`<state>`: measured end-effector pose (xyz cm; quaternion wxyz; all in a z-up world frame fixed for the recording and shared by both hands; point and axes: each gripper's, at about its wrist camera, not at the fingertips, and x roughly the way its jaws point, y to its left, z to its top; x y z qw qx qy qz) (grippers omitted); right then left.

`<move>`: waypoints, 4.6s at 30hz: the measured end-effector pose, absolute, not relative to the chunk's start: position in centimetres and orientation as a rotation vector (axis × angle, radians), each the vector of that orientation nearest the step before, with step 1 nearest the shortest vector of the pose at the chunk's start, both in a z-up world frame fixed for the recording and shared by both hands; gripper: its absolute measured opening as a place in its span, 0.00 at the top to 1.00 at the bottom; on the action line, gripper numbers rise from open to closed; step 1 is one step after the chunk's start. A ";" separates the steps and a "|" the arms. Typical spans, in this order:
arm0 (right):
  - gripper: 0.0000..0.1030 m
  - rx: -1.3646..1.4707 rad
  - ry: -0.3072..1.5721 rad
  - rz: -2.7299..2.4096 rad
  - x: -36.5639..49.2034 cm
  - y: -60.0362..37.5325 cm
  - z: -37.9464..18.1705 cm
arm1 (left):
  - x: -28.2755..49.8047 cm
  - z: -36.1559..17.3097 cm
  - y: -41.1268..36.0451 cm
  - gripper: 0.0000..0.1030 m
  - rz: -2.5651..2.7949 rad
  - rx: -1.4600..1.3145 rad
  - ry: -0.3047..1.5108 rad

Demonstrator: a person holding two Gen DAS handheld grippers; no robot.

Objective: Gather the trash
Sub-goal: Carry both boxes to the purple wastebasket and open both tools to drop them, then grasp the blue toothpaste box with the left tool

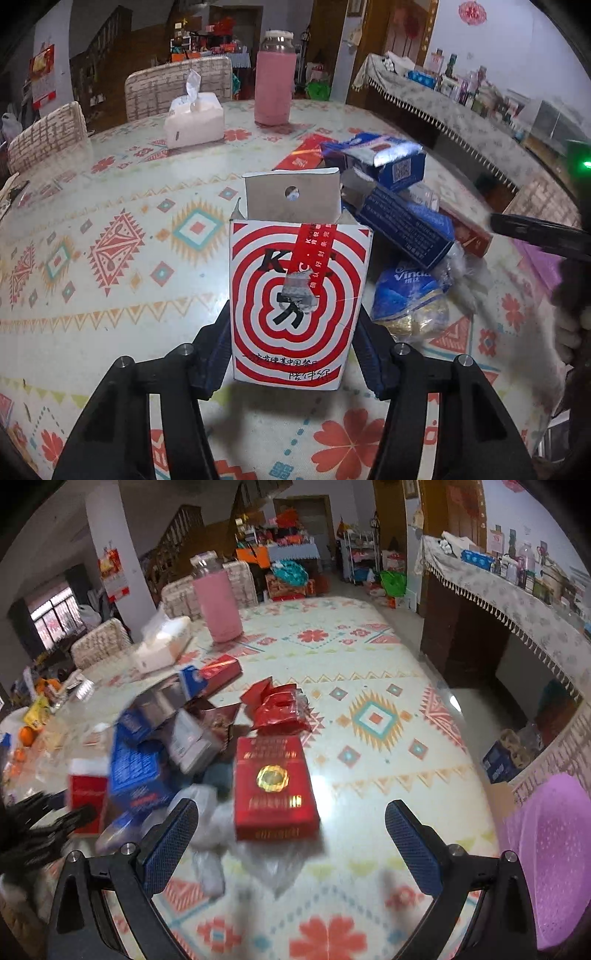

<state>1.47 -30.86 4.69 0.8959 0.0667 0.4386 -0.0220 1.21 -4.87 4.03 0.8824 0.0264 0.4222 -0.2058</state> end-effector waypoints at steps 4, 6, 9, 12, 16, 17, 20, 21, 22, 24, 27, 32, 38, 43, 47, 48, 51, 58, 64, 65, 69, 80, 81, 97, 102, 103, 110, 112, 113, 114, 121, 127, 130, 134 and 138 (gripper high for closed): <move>0.05 0.119 0.958 -0.072 4.4 -30.8 3.3 | 0.7 4.2 -4.7 0.44 -0.459 0.041 0.860; 0.09 0.112 0.978 -0.075 5.5 -30.6 2.7 | 0.6 4.1 -4.7 0.44 -0.476 0.038 0.857; 0.25 0.097 1.001 -0.083 6.4 -30.1 2.1 | 0.5 4.0 -4.7 0.44 -0.490 0.034 0.865; 0.40 0.103 1.033 -0.076 6.7 -30.0 1.5 | 0.3 4.2 -4.7 0.44 -0.499 0.031 0.855; 0.41 0.132 0.999 -0.079 5.6 -30.3 2.2 | 0.1 4.6 -4.3 0.44 -0.499 0.023 0.829; 0.41 0.146 0.984 -0.079 5.1 -30.6 2.6 | 0.1 4.5 -4.2 0.44 -0.497 0.020 0.828; 0.41 0.178 0.941 -0.078 3.3 -31.3 4.0 | 0.1 4.6 -4.0 0.44 -0.491 0.014 0.822; 0.41 0.188 0.930 -0.077 2.7 -31.5 4.4 | 0.0 4.6 -4.0 0.44 -0.487 0.014 0.817; 0.41 0.201 0.916 -0.075 1.8 -31.9 4.9 | 0.0 4.7 -4.0 0.44 -0.484 0.013 0.814; 0.41 0.226 0.892 -0.070 0.1 -32.5 5.7 | -0.1 4.8 -3.9 0.44 -0.482 0.007 0.812; 0.41 0.265 0.868 -0.063 -2.6 -33.8 6.4 | -0.4 5.4 -4.1 0.44 -0.458 0.012 0.802; 0.41 0.327 0.838 -0.082 -7.0 -36.5 7.2 | -2.6 7.5 -5.2 0.44 -0.473 0.022 0.771; 0.41 0.398 0.768 -0.129 -12.4 -40.7 8.2 | -5.0 10.2 -9.8 0.43 -0.530 0.113 0.745; 0.41 0.451 0.700 -0.196 -16.3 -44.8 8.8 | -5.5 11.8 -16.0 0.43 -0.642 0.150 0.757; 0.41 0.495 0.657 -0.263 -19.3 -48.5 9.1 | -5.9 12.3 -22.5 0.43 -0.760 0.186 0.771; 0.41 0.505 0.652 -0.277 -19.8 -49.3 9.1 | -5.9 12.3 -23.8 0.43 -0.783 0.191 0.778; 0.40 0.543 0.638 -0.319 -21.1 -51.8 8.8 | -5.7 12.0 -29.3 0.43 -0.868 0.203 0.819; 0.40 0.610 0.620 -0.373 -22.6 -56.0 7.6 | -5.7 10.7 -39.7 0.43 -1.014 0.220 0.910; 0.40 0.635 0.614 -0.395 -22.6 -58.2 6.9 | -6.1 9.8 -45.0 0.40 -1.068 0.252 0.923; 0.40 0.638 0.613 -0.396 -22.4 -58.5 6.8 | -6.0 9.6 -45.6 0.39 -1.069 0.248 0.923; 0.36 0.660 0.604 -0.418 -21.6 -60.0 6.1 | -5.1 9.0 -46.3 0.31 -1.065 0.206 0.960; 0.25 0.664 0.602 -0.376 -21.4 -57.9 5.9 | -5.8 10.2 -40.0 0.25 -0.967 0.195 0.911; 0.25 0.655 0.607 -0.364 -21.2 -57.3 6.0 | -5.7 10.4 -38.9 0.25 -0.955 0.189 0.905; 0.18 0.590 0.705 -0.130 -14.9 -45.7 4.7 | 3.1 13.3 -16.7 0.15 -0.471 0.042 0.818; 0.18 0.582 0.722 -0.070 -12.1 -41.7 3.3 | 8.3 11.5 -14.3 0.15 -0.416 -0.016 0.906; 0.18 0.582 0.730 -0.059 -11.6 -41.0 3.0 | 9.0 11.1 -14.5 0.15 -0.411 -0.006 0.920; 0.18 0.565 0.789 -0.029 -9.4 -37.9 0.8 | 13.0 7.5 -16.2 0.15 -0.399 0.025 1.039; 0.18 0.550 0.772 -0.029 -9.4 -37.7 1.0 | 13.6 6.8 -16.4 0.15 -0.412 -0.005 1.073; 0.17 0.545 0.770 -0.031 -9.4 -37.7 1.1 | 13.9 6.5 -16.3 0.15 -0.422 -0.033 1.085; 0.17 0.541 0.774 -0.033 -9.4 -37.7 1.0 | 14.1 6.4 -16.1 0.15 -0.430 -0.057 1.090; 0.17 0.522 0.779 -0.018 -9.3 -37.4 1.1 | 12.6 6.8 -15.3 0.56 -0.480 -0.120 1.094; 0.16 0.522 0.779 -0.012 -9.3 -37.2 1.0 | 8.1 9.8 -12.5 0.56 -0.482 -0.147 0.981; 0.15 0.515 0.787 -0.010 -9.2 -37.1 0.9 | 5.3 11.0 -10.6 0.56 -0.505 -0.174 0.901; 0.14 0.475 0.812 -0.013 -8.7 -36.4 0.9 | 3.2 11.2 -8.8 0.56 -0.476 -0.148 0.825; 0.14 0.442 0.847 -0.004 -7.6 -35.1 1.0 | 2.9 10.5 -7.4 0.56 -0.452 -0.139 0.789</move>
